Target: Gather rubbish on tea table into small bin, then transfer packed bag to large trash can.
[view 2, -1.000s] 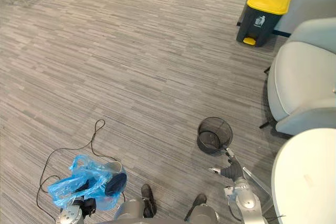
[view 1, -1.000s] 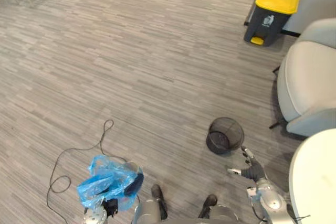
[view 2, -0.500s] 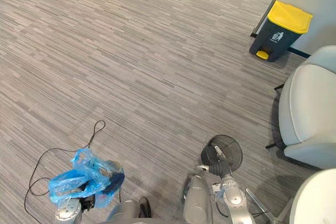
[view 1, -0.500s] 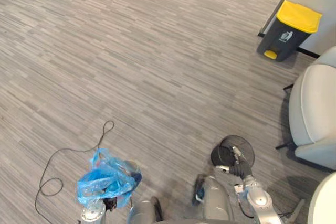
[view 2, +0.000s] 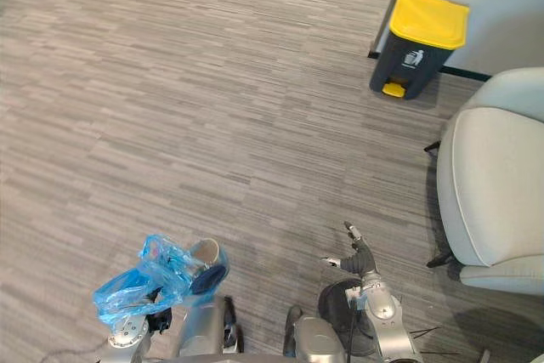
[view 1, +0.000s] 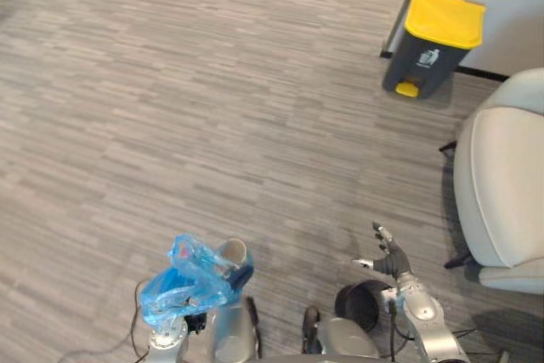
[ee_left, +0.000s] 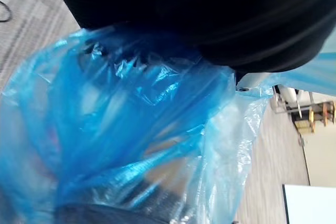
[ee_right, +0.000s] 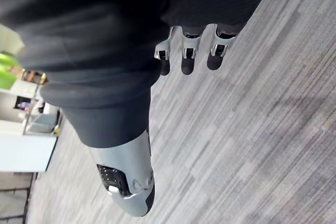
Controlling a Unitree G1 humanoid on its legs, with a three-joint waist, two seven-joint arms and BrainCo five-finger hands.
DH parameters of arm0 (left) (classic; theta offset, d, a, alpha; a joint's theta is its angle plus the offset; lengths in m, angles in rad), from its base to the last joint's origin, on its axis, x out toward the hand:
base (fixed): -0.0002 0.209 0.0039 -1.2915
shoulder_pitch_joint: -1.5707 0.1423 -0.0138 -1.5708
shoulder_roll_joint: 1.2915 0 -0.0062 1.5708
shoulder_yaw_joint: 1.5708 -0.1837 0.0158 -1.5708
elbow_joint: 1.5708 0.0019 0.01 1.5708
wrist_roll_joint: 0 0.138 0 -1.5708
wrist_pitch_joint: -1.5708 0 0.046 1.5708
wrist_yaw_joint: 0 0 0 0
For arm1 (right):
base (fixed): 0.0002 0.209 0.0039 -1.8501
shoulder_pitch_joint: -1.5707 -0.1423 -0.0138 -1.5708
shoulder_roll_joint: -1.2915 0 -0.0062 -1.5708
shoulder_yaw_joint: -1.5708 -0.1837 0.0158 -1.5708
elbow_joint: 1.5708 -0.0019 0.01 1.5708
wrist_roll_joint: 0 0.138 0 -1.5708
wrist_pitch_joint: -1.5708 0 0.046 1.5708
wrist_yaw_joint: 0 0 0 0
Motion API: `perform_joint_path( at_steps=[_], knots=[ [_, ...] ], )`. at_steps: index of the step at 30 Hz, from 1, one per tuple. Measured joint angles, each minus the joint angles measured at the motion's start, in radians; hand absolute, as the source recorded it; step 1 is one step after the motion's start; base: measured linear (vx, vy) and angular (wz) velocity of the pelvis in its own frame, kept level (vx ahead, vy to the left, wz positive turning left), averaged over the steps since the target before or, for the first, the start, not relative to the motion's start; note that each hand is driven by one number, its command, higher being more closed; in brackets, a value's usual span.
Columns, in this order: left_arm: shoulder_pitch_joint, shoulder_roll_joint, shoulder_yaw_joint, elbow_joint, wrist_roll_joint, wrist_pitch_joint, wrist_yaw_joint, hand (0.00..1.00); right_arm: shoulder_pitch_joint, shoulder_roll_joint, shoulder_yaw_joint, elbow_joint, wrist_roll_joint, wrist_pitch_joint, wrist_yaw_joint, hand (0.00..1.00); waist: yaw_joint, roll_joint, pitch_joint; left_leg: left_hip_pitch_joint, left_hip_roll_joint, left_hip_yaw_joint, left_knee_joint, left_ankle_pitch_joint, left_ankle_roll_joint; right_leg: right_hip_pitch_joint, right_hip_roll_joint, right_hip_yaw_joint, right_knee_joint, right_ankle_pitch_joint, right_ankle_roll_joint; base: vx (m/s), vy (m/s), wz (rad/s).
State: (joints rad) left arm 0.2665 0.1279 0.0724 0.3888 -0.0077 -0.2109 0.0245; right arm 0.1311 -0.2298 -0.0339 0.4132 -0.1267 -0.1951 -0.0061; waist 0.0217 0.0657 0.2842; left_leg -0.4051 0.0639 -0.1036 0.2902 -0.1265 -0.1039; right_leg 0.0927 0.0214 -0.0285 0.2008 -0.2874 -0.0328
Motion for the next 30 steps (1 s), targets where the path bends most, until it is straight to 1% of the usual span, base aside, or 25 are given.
perform_joint_path(
  at_steps=[1,2,3,5,6,7,9,10,12,13,14,15,16,17,18,19,20,21,23,24,25,27,28,29,30],
  knots=[
    [0.002,0.004,0.007,0.0,0.0,0.002,0.001,1.0,0.006,0.018,0.002,0.018,0.0,0.005,-0.01,0.0,0.006,-0.019,-0.01,0.001,-0.006,0.03,0.083,0.074,-0.009,0.008,-0.02,0.052,0.057,-0.065,0.018,0.61,0.365,-1.11],
    [0.001,0.007,0.009,-0.006,0.001,0.002,0.0,1.0,0.013,0.028,0.002,0.017,-0.001,0.005,-0.01,0.0,0.012,-0.047,-0.019,0.002,-0.022,0.058,0.109,0.06,0.012,0.005,-0.049,0.07,0.079,-0.091,0.031,0.53,0.261,-0.98],
    [0.0,0.009,0.008,-0.034,0.002,0.005,0.0,1.0,0.045,0.042,0.002,0.009,-0.002,0.004,-0.011,0.0,0.013,-0.095,-0.04,0.005,-0.053,0.118,0.15,0.006,0.048,-0.02,-0.106,0.095,0.155,-0.129,0.065,0.54,0.208,-0.93],
    [-0.002,0.009,0.004,-0.066,0.001,0.006,0.0,1.0,0.05,0.051,0.005,0.001,-0.002,0.004,-0.009,0.0,0.019,-0.108,-0.036,0.045,-0.047,0.184,0.206,-0.076,0.086,-0.129,-0.135,0.109,0.433,-0.089,0.142,0.52,0.214,-1.03],
    [-0.002,0.026,0.0,-0.065,0.001,0.009,0.002,1.0,0.048,0.062,0.005,0.009,-0.004,0.005,-0.01,0.0,0.007,-0.109,-0.029,0.109,-0.046,0.209,0.22,-0.121,0.112,-0.207,-0.154,0.111,0.648,-0.003,0.252,0.48,0.198,-0.73],
    [0.0,0.046,-0.004,-0.065,0.001,0.01,0.004,1.0,0.043,0.067,0.008,0.024,-0.005,0.006,-0.01,0.0,-0.013,-0.109,-0.024,0.187,-0.045,0.223,0.214,-0.157,0.127,-0.258,-0.178,0.065,0.803,-0.011,0.213,0.48,0.176,-0.52],
    [0.0,0.053,-0.003,-0.066,0.001,0.008,0.013,1.0,0.042,0.064,0.015,0.035,-0.006,0.008,-0.01,0.0,-0.031,-0.101,-0.021,0.296,-0.03,0.252,0.161,-0.191,0.135,-0.331,-0.202,-0.047,0.841,-0.041,0.114,0.45,0.108,-0.4],
    [0.0,0.058,0.0,-0.067,0.0,0.007,0.021,1.0,0.038,0.065,0.019,0.035,-0.007,0.007,-0.01,0.0,-0.034,-0.094,-0.018,0.325,-0.028,0.255,0.136,-0.197,0.134,-0.363,-0.202,-0.077,0.818,-0.049,0.104,0.61,0.059,-0.34],
    [-0.015,0.072,0.001,-0.067,0.0,0.007,0.024,1.0,0.027,0.062,0.021,0.034,-0.023,0.007,-0.01,0.0,-0.052,-0.094,-0.019,0.394,-0.017,0.26,0.055,-0.203,0.124,-0.458,-0.194,-0.18,0.632,-0.055,0.094,0.58,-0.003,0.01],
    [-0.039,0.072,0.007,-0.053,0.0,0.007,0.023,1.0,0.013,0.051,0.02,0.048,-0.033,0.007,-0.01,0.0,-0.06,-0.086,-0.013,0.438,-0.001,0.26,0.019,-0.202,0.111,-0.509,-0.169,-0.215,0.435,-0.014,0.08,0.46,-0.031,0.12],
    [-0.049,0.07,0.007,-0.039,0.0,0.007,0.023,1.0,0.008,0.045,0.017,0.057,-0.033,0.008,-0.01,0.0,-0.061,-0.08,-0.01,0.457,0.009,0.259,0.009,-0.203,0.1,-0.52,-0.153,-0.218,0.351,0.022,0.075,0.61,-0.065,0.13],
    [-0.058,0.066,0.007,-0.025,0.0,0.008,0.023,1.0,0.008,0.041,0.009,0.062,-0.033,0.009,-0.01,0.0,-0.062,-0.079,-0.009,0.493,0.018,0.253,-0.01,-0.206,0.073,-0.524,-0.124,-0.227,0.222,0.099,0.068,0.81,-0.145,0.25],
    [-0.06,0.064,0.007,-0.021,0.001,0.008,0.023,1.0,0.019,0.037,-0.002,0.068,-0.036,0.009,-0.011,0.0,-0.065,-0.077,-0.012,0.553,0.033,0.234,-0.011,-0.223,0.033,-0.508,-0.09,-0.218,0.119,0.31,-0.001,0.68,-0.132,0.26],
    [-0.059,0.064,0.006,-0.02,0.001,0.007,0.022,1.0,0.024,0.036,-0.003,0.071,-0.037,0.009,-0.011,0.0,-0.067,-0.075,-0.014,0.56,0.037,0.23,-0.006,-0.226,0.026,-0.502,-0.088,-0.214,0.125,0.353,-0.033,0.87,-0.168,0.14],
    [-0.073,0.043,0.001,0.009,0.001,0.008,0.022,1.0,0.013,0.017,-0.009,0.084,-0.04,0.018,-0.011,0.0,-0.062,-0.026,-0.017,0.564,0.08,0.216,0.044,-0.212,-0.017,-0.503,-0.068,-0.244,0.208,0.294,-0.036,0.56,-0.105,0.1],
    [-0.089,0.038,-0.004,0.019,0.002,0.009,0.02,1.0,0.008,0.017,-0.009,0.082,-0.04,0.022,-0.011,0.0,-0.069,-0.027,-0.016,0.505,0.085,0.205,0.189,-0.139,-0.063,-0.488,-0.08,-0.25,0.258,0.217,-0.044,0.82,-0.194,0.07],
    [-0.092,0.029,-0.004,0.02,0.001,0.009,0.02,1.0,0.007,0.015,-0.008,0.082,-0.04,0.025,-0.011,0.0,-0.069,-0.024,-0.014,0.468,0.092,0.2,0.294,-0.079,-0.057,-0.457,-0.075,-0.249,0.253,0.194,-0.048,0.65,-0.195,-0.02],
    [-0.087,0.008,-0.004,0.021,0.001,0.008,0.02,1.0,-0.002,0.017,-0.006,0.082,-0.04,0.027,-0.013,0.0,-0.058,-0.014,-0.008,0.36,0.136,0.191,0.591,-0.024,-0.026,-0.344,-0.045,-0.242,0.191,0.169,-0.058,0.76,-0.197,-0.2],
    [-0.089,0.004,-0.005,0.022,0.001,0.008,0.019,1.0,-0.014,0.035,-0.007,0.078,-0.033,0.027,-0.017,0.0,-0.054,-0.025,0.004,0.273,0.16,0.2,0.766,-0.085,0.005,-0.216,-0.02,-0.225,0.116,0.165,-0.064,0.61,-0.095,-0.26],
    [-0.089,0.004,-0.006,0.019,0.001,0.007,0.017,1.0,-0.016,0.046,-0.009,0.066,-0.027,0.023,-0.019,0.0,-0.036,-0.049,0.011,0.213,0.152,0.225,0.773,-0.113,0.039,-0.129,-0.019,-0.205,0.054,0.162,-0.067,0.57,-0.057,-0.42],
    [-0.088,0.004,-0.007,0.013,0.001,0.007,0.016,1.0,-0.02,0.044,-0.01,0.061,-0.018,0.018,-0.022,0.0,-0.017,-0.063,0.01,0.141,0.135,0.243,0.709,-0.127,0.062,-0.068,-0.02,-0.182,-0.006,0.161,-0.066,0.65,-0.026,-0.58],
    [-0.089,0.004,-0.006,0.01,0.001,0.007,0.011,1.0,-0.027,0.039,-0.026,0.064,0.0,0.014,-0.028,0.0,0.003,-0.065,0.009,0.055,0.101,0.239,0.554,-0.129,0.066,-0.022,-0.022,-0.15,-0.056,0.144,-0.044,0.46,0.055,-0.64],
    [-0.088,0.005,-0.002,0.01,0.001,0.007,0.009,1.0,-0.039,0.038,-0.041,0.074,0.001,0.014,-0.036,0.0,0.02,-0.062,0.01,0.005,0.069,0.218,0.403,-0.12,0.055,0.005,-0.032,-0.126,-0.071,0.109,-0.013,0.52,0.177,-0.77],
    [-0.078,-0.001,-0.002,0.012,0.001,0.008,0.005,1.0,-0.047,0.033,-0.059,0.079,0.001,0.015,-0.038,0.0,0.023,-0.042,0.009,0.011,0.045,0.177,0.179,-0.047,0.03,0.034,-0.03,-0.104,-0.069,0.074,0.02,0.63,0.231,-0.75],
    [-0.067,-0.006,-0.002,0.009,0.001,0.007,0.002,1.0,-0.045,0.028,-0.066,0.08,0.0,0.015,-0.038,0.0,0.023,-0.024,0.007,0.018,0.042,0.157,0.083,0.053,0.04,0.052,-0.017,-0.093,-0.061,0.051,0.032,0.42,0.193,-0.61]
  ],
)
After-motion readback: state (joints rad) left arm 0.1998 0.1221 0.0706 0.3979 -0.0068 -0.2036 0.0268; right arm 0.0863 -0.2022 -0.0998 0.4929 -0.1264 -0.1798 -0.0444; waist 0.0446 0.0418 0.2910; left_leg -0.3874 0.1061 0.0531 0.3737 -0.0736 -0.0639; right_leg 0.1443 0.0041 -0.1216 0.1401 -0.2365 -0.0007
